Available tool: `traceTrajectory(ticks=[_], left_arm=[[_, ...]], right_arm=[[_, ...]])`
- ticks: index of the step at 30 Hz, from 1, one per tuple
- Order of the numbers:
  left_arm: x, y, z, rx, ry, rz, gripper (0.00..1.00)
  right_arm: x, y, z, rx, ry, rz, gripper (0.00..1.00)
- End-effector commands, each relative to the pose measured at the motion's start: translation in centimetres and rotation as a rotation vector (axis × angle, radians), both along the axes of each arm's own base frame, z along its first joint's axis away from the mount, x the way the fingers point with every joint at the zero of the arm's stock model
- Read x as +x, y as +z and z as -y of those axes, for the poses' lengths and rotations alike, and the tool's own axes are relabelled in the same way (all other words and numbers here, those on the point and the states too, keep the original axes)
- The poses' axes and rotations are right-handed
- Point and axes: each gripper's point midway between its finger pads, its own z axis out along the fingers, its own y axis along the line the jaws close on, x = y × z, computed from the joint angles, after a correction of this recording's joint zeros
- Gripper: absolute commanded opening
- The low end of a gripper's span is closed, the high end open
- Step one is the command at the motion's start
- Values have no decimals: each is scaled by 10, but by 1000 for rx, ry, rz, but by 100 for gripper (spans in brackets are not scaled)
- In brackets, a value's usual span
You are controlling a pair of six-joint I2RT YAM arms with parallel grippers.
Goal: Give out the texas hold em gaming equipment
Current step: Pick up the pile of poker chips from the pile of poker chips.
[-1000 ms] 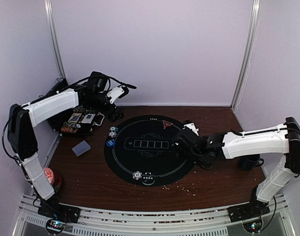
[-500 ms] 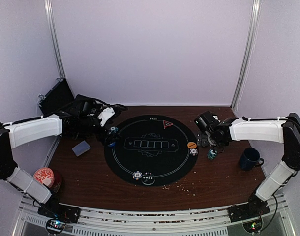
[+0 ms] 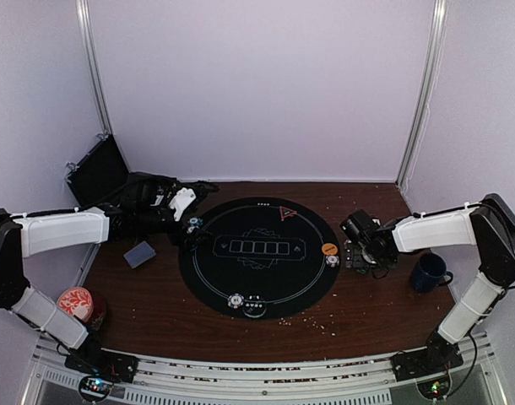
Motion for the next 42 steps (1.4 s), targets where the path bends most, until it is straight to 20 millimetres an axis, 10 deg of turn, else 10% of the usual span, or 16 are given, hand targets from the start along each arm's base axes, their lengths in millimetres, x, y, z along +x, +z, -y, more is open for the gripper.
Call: traceTrajectory(ticks=[1, 17, 42], left_arm=[[7, 6, 5, -41, 1, 32, 98], [10, 1, 5, -35, 9, 25, 98], [15, -9, 4, -16, 23, 8, 98]], right_arm=[[0, -3, 0, 41, -11, 20, 94], [6, -12, -8, 81, -4, 35, 57], [1, -9, -10, 123, 6, 49, 40]])
